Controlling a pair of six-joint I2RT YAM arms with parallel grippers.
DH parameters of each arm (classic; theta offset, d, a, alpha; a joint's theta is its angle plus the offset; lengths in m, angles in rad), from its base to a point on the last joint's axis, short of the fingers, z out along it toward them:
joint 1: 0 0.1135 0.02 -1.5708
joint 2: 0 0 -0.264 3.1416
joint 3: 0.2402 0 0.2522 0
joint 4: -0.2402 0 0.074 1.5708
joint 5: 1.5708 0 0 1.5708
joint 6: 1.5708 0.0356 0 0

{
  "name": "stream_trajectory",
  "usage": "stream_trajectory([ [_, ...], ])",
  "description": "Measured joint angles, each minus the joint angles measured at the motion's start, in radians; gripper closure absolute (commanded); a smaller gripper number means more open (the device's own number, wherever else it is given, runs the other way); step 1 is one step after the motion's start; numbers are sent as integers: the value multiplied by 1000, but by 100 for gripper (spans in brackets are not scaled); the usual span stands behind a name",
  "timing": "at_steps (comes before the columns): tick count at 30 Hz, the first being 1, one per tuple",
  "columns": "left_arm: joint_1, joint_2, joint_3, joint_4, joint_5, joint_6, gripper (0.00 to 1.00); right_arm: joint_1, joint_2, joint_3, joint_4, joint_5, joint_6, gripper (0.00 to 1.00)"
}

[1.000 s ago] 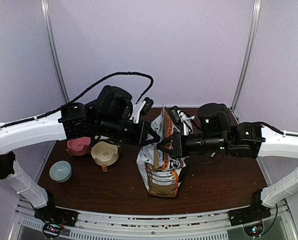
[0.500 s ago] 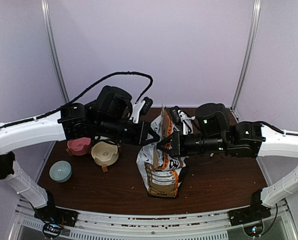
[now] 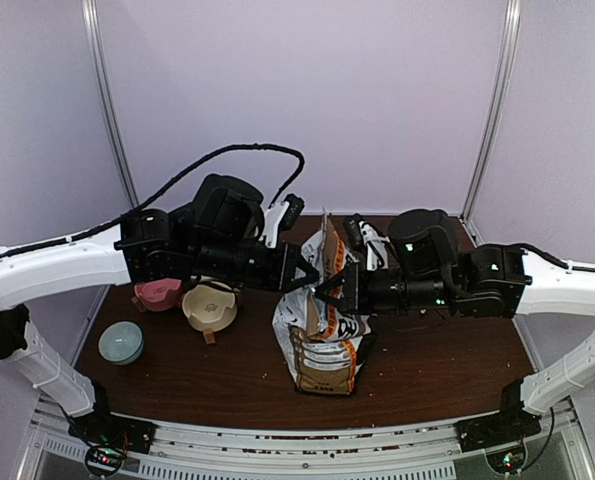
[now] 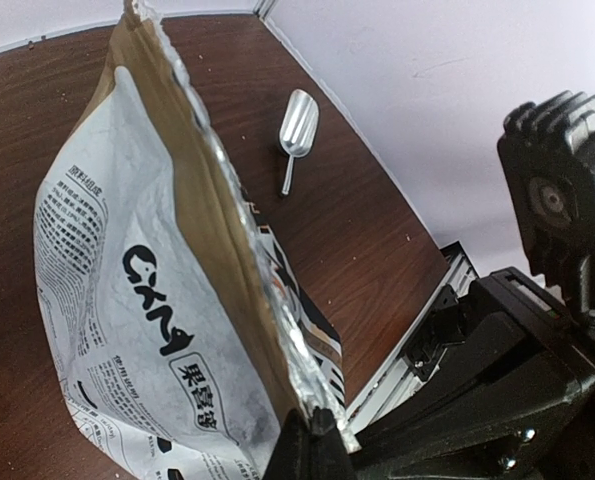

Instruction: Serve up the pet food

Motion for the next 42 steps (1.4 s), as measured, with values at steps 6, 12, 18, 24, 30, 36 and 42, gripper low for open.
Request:
stream_trajectory([
  [6, 0, -2, -7, 11, -2, -1, 100, 0, -1, 0, -4, 7, 10, 100],
  [12, -3, -6, -14, 18, -7, -5, 100, 2, -1, 0, -7, 11, 15, 100],
  [18, -3, -7, -16, 22, -7, -7, 100, 6, -1, 0, -9, 21, 28, 100],
  [24, -3, -8, -21, 28, -8, -8, 100, 6, -1, 0, -11, 25, 34, 100],
  [30, -3, -9, -26, 35, -8, -8, 100, 6, -1, 0, -14, 28, 38, 100],
  [36, -3, -9, -26, 35, -8, -11, 100, 6, -1, 0, -18, 29, 44, 100],
  [42, -3, -12, -30, 37, -9, -14, 100, 6, -1, 1, -20, 30, 48, 100],
])
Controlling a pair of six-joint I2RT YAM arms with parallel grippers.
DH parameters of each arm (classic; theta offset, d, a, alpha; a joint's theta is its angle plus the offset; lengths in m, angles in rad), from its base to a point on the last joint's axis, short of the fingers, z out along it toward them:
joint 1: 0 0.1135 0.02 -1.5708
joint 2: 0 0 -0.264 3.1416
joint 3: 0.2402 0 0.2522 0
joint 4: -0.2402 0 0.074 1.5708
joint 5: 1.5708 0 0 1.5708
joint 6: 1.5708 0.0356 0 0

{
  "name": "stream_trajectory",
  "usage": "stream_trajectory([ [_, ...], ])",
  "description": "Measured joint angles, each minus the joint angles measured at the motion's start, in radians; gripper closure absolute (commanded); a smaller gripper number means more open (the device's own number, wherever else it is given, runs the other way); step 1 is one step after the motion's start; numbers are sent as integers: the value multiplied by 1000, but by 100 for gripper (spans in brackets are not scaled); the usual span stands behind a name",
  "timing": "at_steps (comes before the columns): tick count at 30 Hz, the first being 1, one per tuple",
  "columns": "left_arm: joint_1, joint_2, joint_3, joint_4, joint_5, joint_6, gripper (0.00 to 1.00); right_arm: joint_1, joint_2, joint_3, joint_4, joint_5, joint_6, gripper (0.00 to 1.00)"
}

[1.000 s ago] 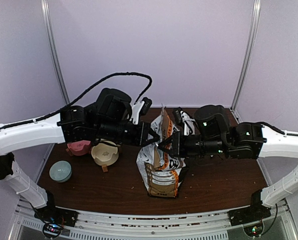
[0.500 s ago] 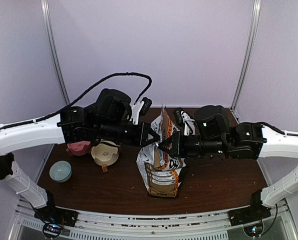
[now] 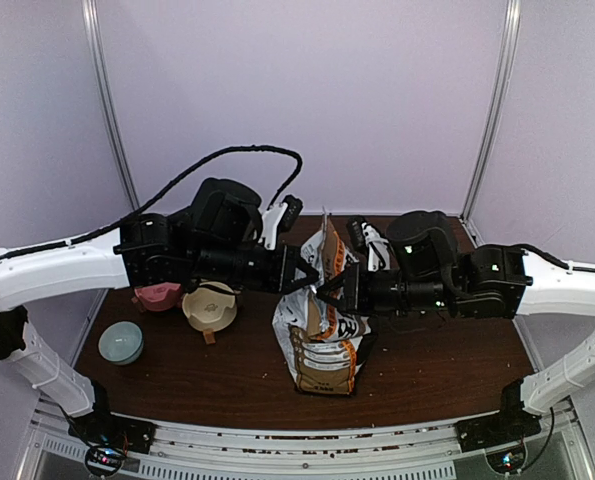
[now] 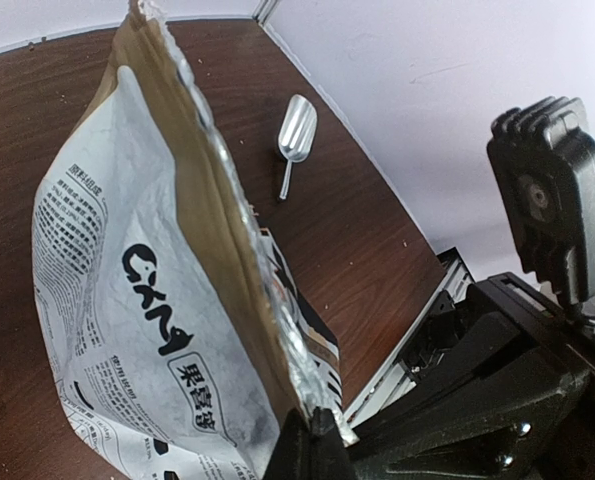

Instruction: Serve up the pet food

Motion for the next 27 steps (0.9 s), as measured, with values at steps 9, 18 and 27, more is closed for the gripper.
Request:
stream_trajectory([
  [9, -1, -3, -2, -2, -6, 0, 100, 0, 9, 14, -18, 1, 7, 100],
  [18, -1, -3, -2, -6, -12, 0, 100, 1, 23, 32, -42, 9, 11, 100],
  [27, -1, -3, -2, -13, -22, 0, 100, 3, 37, 50, -69, 20, 15, 100],
])
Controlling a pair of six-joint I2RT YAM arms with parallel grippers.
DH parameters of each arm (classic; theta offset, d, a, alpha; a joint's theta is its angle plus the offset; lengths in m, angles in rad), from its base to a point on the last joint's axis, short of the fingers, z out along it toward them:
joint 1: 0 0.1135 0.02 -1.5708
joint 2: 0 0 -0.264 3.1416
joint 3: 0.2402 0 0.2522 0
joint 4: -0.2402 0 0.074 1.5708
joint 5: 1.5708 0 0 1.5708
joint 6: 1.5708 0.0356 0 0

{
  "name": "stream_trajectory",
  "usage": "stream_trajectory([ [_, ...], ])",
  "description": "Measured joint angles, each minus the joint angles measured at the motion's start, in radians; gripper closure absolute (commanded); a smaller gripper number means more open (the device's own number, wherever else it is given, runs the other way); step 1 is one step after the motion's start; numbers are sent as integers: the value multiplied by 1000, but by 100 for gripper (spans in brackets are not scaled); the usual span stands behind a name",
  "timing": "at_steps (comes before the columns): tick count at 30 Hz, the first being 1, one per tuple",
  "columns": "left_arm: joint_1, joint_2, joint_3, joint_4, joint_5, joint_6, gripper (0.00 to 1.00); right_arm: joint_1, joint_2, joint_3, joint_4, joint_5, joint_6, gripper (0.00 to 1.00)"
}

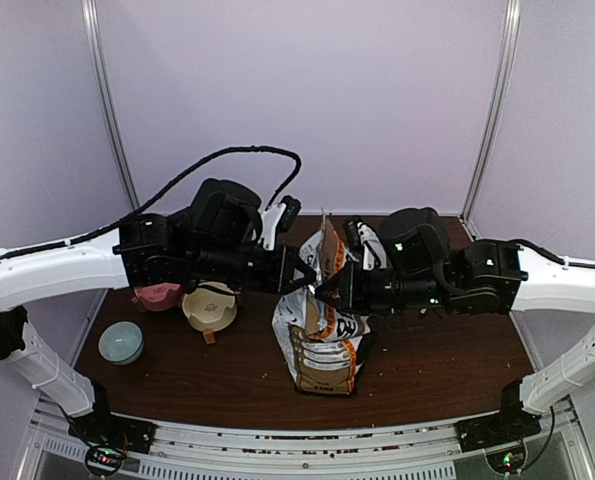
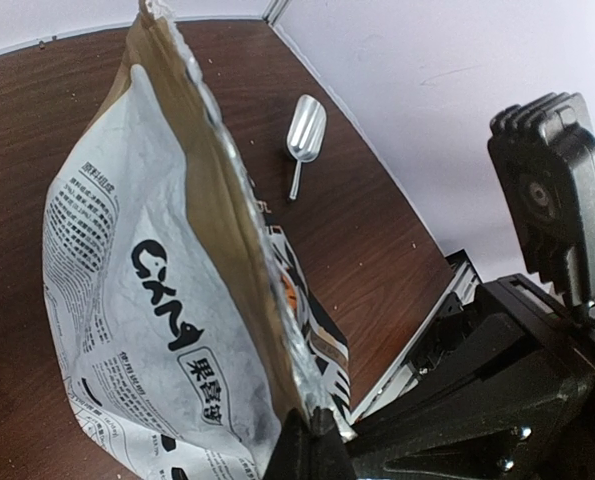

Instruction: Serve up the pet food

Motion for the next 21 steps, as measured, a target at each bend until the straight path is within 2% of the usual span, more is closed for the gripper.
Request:
stream_trajectory([
  [21, -6, -5, -9, -14, -29, 0, 100, 2, 26, 27, -42, 18, 7, 100],
])
